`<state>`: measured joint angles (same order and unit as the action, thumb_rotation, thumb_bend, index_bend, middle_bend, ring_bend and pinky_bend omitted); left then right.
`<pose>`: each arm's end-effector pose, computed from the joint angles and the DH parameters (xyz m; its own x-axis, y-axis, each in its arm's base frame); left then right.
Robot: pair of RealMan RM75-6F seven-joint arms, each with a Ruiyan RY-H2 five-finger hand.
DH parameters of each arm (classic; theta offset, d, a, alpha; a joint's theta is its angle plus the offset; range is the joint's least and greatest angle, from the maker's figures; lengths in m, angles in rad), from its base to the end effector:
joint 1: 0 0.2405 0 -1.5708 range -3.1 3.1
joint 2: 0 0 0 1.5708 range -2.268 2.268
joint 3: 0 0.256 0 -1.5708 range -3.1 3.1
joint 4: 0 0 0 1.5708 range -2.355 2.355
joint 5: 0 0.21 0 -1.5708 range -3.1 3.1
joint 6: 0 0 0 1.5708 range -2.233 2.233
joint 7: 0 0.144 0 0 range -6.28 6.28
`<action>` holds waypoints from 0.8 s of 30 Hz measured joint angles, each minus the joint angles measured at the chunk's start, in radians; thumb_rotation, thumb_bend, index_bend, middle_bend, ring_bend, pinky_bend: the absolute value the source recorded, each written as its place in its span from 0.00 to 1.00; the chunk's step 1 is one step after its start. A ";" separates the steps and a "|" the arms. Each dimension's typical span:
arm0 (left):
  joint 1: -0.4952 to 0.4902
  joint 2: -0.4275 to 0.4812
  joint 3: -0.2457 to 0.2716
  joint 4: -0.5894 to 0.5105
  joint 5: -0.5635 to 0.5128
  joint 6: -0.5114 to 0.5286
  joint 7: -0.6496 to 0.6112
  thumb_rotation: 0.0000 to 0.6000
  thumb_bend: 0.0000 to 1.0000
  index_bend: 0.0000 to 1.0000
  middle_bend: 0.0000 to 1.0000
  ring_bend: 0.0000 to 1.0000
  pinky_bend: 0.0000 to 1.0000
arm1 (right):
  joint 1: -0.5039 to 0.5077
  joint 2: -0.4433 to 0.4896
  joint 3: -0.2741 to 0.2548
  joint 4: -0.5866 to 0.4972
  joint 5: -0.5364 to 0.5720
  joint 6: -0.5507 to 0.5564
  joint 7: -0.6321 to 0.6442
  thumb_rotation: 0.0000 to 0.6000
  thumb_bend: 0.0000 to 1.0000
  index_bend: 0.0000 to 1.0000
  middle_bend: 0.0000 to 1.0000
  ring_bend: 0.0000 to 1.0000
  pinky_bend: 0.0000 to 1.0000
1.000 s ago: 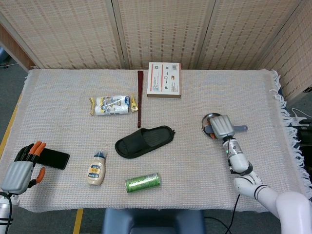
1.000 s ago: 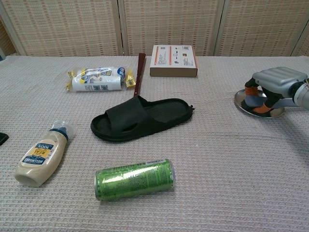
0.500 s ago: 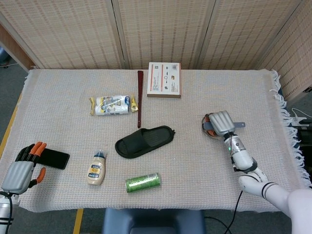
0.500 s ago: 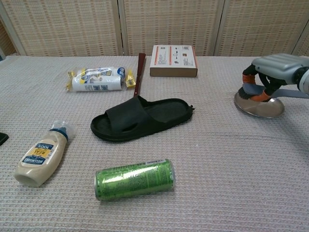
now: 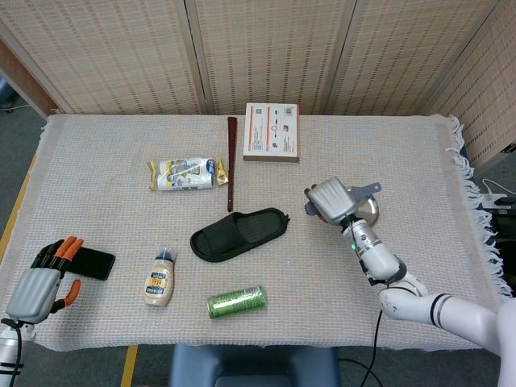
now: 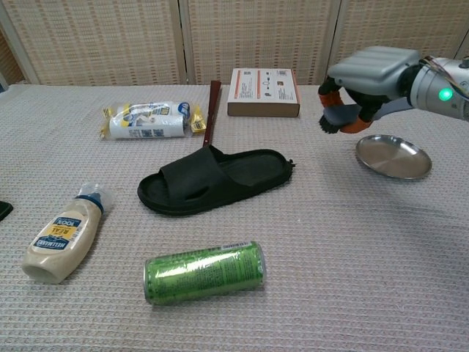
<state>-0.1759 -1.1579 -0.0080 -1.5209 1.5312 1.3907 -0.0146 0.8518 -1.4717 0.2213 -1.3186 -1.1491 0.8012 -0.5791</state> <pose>-0.3139 0.2015 0.1358 0.4437 0.0943 0.8912 0.8940 -0.1158 -0.4328 -0.1453 -0.4024 0.0168 0.7767 -0.0592 0.6270 -0.5776 -0.4638 0.6717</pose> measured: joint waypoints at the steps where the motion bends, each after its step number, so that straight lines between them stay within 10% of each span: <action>1: 0.001 0.002 0.001 -0.001 0.003 0.003 -0.004 1.00 0.51 0.00 0.00 0.00 0.09 | 0.014 -0.017 0.001 -0.002 0.018 -0.004 -0.022 1.00 0.45 0.94 0.66 0.62 0.99; 24: 0.048 0.052 0.017 0.000 0.030 0.075 -0.101 1.00 0.51 0.00 0.00 0.00 0.10 | 0.250 -0.378 -0.029 0.258 0.200 -0.028 -0.337 1.00 0.45 0.94 0.66 0.62 0.99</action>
<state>-0.1283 -1.1057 0.0086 -1.5214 1.5615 1.4661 -0.1157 1.1018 -1.8500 0.1918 -1.0606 -0.9493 0.7728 -0.9162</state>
